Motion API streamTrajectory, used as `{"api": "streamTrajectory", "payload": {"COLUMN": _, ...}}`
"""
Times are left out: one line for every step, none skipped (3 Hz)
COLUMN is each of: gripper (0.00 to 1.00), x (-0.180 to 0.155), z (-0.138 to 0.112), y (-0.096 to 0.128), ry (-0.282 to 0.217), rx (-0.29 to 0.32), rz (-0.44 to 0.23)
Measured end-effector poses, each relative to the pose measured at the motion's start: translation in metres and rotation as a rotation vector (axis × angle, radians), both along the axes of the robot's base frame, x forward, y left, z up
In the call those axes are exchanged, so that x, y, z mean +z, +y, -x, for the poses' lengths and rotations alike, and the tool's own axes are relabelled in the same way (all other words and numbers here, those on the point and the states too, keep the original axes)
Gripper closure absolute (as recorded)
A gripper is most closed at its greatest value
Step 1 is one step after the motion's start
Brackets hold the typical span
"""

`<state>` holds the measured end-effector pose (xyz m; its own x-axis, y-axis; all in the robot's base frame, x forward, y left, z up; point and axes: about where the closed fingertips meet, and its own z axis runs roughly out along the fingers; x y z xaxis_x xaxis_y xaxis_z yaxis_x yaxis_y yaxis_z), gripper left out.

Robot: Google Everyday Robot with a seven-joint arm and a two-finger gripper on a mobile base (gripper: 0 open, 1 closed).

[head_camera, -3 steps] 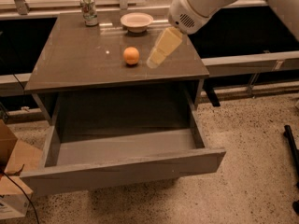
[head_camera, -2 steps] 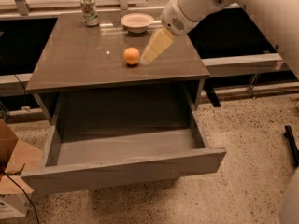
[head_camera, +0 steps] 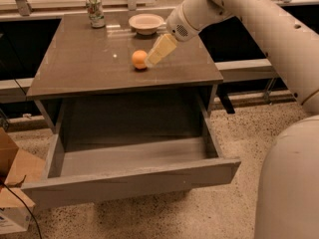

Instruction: Place orange into top drawer

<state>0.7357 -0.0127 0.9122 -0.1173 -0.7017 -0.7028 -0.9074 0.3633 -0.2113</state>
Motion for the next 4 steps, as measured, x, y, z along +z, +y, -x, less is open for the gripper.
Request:
{"api": "streamTrajectory", "payload": {"gripper": 0.0, "x": -0.016, "z": -0.002, "y": 0.013, "ry": 0.029, "rx": -0.004, "rz": -0.009}}
{"api": "streamTrajectory", "payload": {"gripper": 0.0, "x": -0.04, "z": -0.009, "y": 0.037, "ry": 0.067, "rx": 0.003, "rz": -0.034}}
{"api": "streamTrajectory", "payload": {"gripper": 0.0, "x": -0.05, "z": -0.013, "y": 0.051, "ry": 0.082, "rx": 0.013, "rz": -0.043}}
{"api": "streamTrajectory", "payload": {"gripper": 0.18, "x": -0.062, "z": -0.019, "y": 0.06, "ry": 0.096, "rx": -0.004, "rz": -0.053}}
